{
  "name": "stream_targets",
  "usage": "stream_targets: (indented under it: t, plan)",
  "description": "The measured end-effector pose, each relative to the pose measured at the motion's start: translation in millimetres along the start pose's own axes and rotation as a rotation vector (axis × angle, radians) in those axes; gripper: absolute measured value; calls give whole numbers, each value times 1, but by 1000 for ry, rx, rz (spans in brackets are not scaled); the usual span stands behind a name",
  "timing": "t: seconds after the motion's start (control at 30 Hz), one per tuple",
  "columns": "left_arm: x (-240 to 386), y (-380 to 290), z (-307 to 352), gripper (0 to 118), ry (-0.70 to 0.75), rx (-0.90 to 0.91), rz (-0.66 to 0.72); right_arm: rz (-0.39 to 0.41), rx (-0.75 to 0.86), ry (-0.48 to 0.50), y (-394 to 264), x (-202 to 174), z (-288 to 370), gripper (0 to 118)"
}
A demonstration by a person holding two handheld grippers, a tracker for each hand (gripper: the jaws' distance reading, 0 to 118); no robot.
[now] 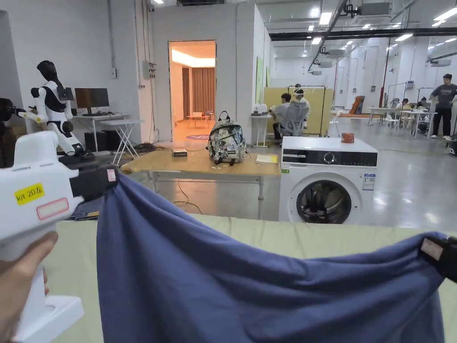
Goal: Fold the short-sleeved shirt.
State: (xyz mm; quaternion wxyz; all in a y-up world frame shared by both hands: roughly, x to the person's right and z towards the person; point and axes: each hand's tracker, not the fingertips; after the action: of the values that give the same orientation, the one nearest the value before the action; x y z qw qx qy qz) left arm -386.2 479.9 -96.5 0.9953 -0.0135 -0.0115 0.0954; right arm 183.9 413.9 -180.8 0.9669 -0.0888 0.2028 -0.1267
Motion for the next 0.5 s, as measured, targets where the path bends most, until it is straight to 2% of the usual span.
stream_targets:
  t: [0.03, 0.1, 0.13, 0.3, 0.43, 0.47, 0.5]
  plan:
    - [-2, 10, -5, 0, -9, 9, 9, -4, 3, 5, 16, -2, -7, 5]
    - [4, 27, -13, 0, -25, 34, 38, 42, 41, -12, 43, -3, -21, 5]
    - [6, 35, -20, 0, -22, 43, 35, 72, 36, -31, 57, -6, -31, 5]
    - [-2, 74, -73, 0, 27, 44, -18, 104, 59, -57, 122, -6, -78, 5]
    - [-7, 92, -110, 0, 71, 41, -48, 161, 90, -120, 158, 2, -120, 5]
    - [-8, 94, -118, 0, 74, 49, -46, 183, 91, -126, 164, 10, -134, 5]
    - [-4, 92, -131, 0, 77, 50, -42, 240, 83, -154, 170, 10, -145, 5]
